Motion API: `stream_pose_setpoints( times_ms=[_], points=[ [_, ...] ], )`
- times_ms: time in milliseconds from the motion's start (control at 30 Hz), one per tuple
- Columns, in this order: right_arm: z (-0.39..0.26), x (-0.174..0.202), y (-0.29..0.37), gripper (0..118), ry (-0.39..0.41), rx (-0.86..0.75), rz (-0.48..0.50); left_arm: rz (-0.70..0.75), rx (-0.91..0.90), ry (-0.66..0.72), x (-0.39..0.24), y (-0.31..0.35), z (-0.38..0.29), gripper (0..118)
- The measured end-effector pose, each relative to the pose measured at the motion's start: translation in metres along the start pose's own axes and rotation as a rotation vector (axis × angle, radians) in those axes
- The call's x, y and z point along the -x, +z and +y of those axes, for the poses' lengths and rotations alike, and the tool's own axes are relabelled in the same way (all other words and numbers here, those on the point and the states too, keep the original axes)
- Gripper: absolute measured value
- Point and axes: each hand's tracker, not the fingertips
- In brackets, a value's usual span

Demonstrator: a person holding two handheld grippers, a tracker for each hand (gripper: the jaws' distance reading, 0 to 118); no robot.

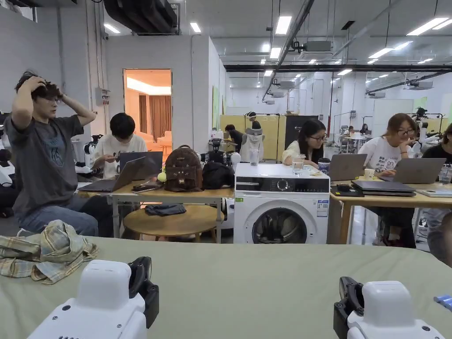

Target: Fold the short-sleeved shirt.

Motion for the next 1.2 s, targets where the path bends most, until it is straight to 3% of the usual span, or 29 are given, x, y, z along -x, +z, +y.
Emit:
stream_pose_setpoints(
  times_ms=[1200],
  points=[
    [0.0025, 0.0024, -0.0006, 0, 0.000, 0.003, 0.010, -0.018, 0.006, 0.040, 0.0091, 0.0010, -0.0019, 0]
  ],
)
